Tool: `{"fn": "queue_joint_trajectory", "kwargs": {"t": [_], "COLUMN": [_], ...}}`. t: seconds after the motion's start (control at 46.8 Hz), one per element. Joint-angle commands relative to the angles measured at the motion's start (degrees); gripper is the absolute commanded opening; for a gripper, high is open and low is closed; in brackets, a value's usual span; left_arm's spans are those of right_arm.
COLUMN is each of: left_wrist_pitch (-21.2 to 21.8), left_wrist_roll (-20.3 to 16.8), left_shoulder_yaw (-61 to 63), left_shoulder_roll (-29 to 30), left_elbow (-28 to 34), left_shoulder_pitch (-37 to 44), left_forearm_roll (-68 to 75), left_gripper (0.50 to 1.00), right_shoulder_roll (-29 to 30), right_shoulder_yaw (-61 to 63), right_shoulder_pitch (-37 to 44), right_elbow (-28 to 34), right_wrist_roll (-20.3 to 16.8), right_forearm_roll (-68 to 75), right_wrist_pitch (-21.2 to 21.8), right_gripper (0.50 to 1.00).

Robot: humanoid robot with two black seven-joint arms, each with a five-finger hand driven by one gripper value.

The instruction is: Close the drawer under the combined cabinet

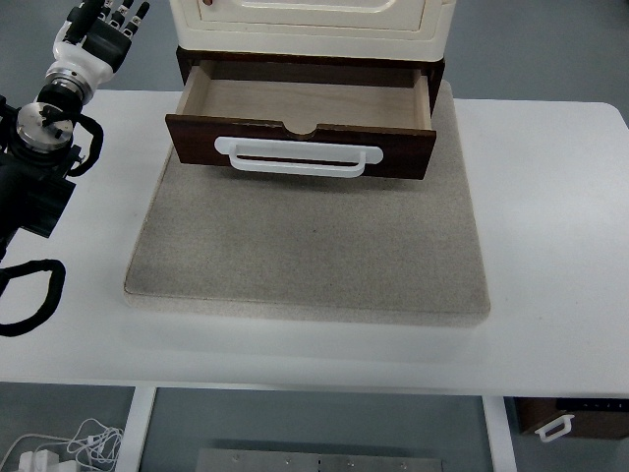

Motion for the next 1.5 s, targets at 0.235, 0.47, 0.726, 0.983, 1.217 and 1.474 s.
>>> {"fn": "queue_joint_trajectory", "kwargs": {"t": [0.235, 0.47, 0.726, 0.983, 1.217, 1.474], "left_wrist_pitch": [-0.33, 0.02, -0.51, -0.42, -0.51, -3.49], "left_wrist_roll": [0.08, 0.08, 0.70, -0.18, -0.18, -0.88], "left_shoulder_yaw": [0.09, 0.09, 0.18, 0.44, 3.51, 5.10], "left_shoulder_roll": [0.09, 0.00, 0.18, 0.70, 1.58, 9.05], "left_elbow": [-0.12, 0.15, 0.41, -0.29, -0.38, -1.78], "left_shoulder_pitch": [-0.37, -0.45, -0.63, -0.28, -1.15, -3.00], "left_forearm_roll": [0.00, -0.17, -0.17, 0.35, 0.71, 0.71], "left_gripper": [1.000, 1.000, 1.000, 1.000, 1.000, 1.000], "right_shoulder_roll": [0.00, 0.00, 0.00, 0.00, 0.00, 0.00], "right_shoulder_yaw": [0.01, 0.01, 0.01, 0.01, 0.01, 0.01], "right_shoulder_pitch": [0.00, 0.00, 0.00, 0.00, 0.00, 0.00], "right_elbow": [0.05, 0.05, 0.05, 0.05, 0.05, 0.05], "right_wrist_roll": [0.00, 0.00, 0.00, 0.00, 0.00, 0.00], "right_forearm_roll": [0.06, -0.02, -0.02, -0.02, -0.02, -0.02], "right_wrist_pitch": [-0.01, -0.01, -0.01, -0.01, -0.01, -0.01], "right_gripper": [0.952, 0.952, 0.952, 0.952, 0.952, 0.952]}}
